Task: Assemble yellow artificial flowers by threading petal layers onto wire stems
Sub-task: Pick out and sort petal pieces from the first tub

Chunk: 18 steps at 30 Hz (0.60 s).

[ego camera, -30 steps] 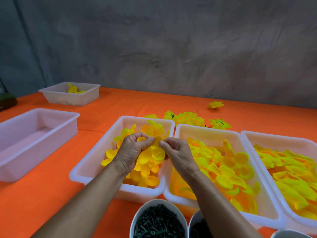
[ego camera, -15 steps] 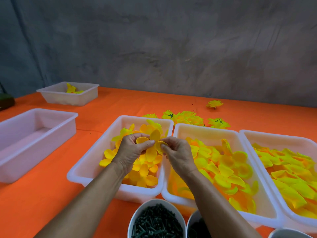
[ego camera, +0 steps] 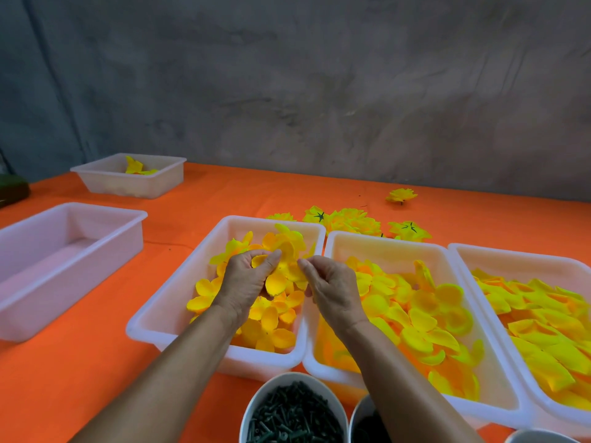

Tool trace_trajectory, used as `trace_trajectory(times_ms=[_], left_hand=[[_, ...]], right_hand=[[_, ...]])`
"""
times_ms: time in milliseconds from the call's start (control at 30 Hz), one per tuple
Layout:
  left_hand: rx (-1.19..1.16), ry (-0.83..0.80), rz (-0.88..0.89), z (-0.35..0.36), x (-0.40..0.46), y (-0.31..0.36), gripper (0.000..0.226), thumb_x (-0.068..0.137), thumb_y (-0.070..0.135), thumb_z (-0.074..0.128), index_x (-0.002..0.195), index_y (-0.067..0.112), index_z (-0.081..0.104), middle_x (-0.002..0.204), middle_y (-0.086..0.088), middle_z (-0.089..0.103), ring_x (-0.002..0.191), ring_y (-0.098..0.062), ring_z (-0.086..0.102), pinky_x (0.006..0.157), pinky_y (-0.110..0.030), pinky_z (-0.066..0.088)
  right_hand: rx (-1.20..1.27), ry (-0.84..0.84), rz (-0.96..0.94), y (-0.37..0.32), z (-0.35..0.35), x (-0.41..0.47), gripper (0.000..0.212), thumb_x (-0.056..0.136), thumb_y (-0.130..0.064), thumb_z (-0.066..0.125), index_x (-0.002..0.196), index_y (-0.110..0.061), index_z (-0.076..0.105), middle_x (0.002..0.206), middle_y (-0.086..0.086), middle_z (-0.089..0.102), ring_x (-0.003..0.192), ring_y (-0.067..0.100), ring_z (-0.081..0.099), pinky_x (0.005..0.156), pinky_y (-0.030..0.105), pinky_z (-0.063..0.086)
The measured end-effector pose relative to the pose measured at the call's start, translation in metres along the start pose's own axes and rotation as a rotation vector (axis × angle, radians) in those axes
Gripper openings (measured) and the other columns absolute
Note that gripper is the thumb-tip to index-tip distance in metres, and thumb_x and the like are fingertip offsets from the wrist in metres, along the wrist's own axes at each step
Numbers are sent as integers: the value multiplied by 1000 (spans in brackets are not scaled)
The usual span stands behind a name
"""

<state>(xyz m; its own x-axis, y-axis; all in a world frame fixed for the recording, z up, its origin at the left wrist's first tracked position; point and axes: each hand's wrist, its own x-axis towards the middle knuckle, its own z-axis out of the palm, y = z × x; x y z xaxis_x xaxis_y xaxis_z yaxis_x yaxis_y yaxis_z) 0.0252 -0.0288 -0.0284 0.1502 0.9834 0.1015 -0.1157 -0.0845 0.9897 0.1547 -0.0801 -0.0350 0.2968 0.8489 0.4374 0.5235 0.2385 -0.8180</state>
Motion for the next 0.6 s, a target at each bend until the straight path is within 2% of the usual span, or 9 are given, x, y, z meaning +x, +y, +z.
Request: trace_trajectory(times_ms=[67, 133, 167, 200, 267, 333, 400, 500, 600], left_hand=[[25, 84, 58, -1, 1, 0, 8, 87, 23, 64, 87, 16, 67, 64, -8, 62, 55, -18, 57, 47, -26, 48], [46, 99, 129, -3, 1, 1, 9, 90, 20, 61, 96, 21, 68, 71, 3, 66, 59, -5, 62, 51, -19, 51], [54, 47, 160, -2, 0, 1, 12, 91, 19, 60, 99, 25, 67, 78, 7, 68, 62, 1, 63, 52, -16, 51], [64, -32, 181, 0, -2, 1, 16, 91, 18, 59, 101, 28, 66, 86, 7, 70, 66, 2, 63, 54, -20, 53], [127, -177, 208, 5, -5, 0, 25, 89, 20, 60, 112, 27, 65, 105, 0, 70, 80, -6, 62, 66, -35, 58], [207, -264, 277, 8, -10, -1, 34, 84, 21, 65, 117, 28, 62, 116, 0, 66, 95, -5, 60, 81, -37, 54], [264, -308, 327, 8, -12, -3, 41, 79, 14, 72, 115, 33, 62, 120, 3, 62, 106, 1, 57, 86, -34, 52], [337, -285, 339, 6, -12, 0, 42, 76, 14, 76, 111, 36, 63, 124, 3, 59, 118, -4, 53, 91, -31, 51], [71, -115, 137, 6, -7, 7, 28, 90, 18, 60, 117, 20, 64, 110, 0, 66, 104, -17, 59, 85, -33, 50]], right_hand=[[-48, 33, -44, -1, 0, 0, 16, 86, -20, 68, 97, -8, 72, 83, 4, 63, 59, 7, 48, 64, 29, 43], [-49, 37, -67, -1, 0, -1, 21, 82, -22, 72, 101, -11, 72, 91, 1, 64, 60, -1, 46, 63, 18, 39], [-12, 18, -60, -2, 0, -1, 20, 82, -23, 72, 100, -12, 73, 89, -1, 66, 60, -3, 48, 62, 15, 39], [28, -11, -48, -4, 0, -1, 17, 84, -25, 71, 97, -14, 73, 82, -6, 66, 59, -4, 49, 61, 14, 39], [122, -36, -5, -6, -2, 0, 10, 88, -26, 66, 83, -21, 72, 60, -14, 56, 53, -1, 45, 56, 17, 37], [244, -6, 90, -6, -6, 1, 22, 90, -25, 63, 70, -18, 66, 51, -8, 50, 47, 3, 44, 49, 17, 34], [366, -18, 183, -6, -9, 1, 24, 91, -22, 62, 71, -10, 65, 52, -1, 54, 44, 3, 49, 44, 16, 36], [489, -87, 247, -7, -10, -1, 21, 92, -11, 58, 72, -11, 65, 51, -7, 58, 45, 4, 52, 45, 16, 38], [597, -126, 314, -11, -10, 0, 14, 91, -7, 57, 81, -11, 67, 58, -7, 66, 48, 4, 58, 46, 15, 39]])
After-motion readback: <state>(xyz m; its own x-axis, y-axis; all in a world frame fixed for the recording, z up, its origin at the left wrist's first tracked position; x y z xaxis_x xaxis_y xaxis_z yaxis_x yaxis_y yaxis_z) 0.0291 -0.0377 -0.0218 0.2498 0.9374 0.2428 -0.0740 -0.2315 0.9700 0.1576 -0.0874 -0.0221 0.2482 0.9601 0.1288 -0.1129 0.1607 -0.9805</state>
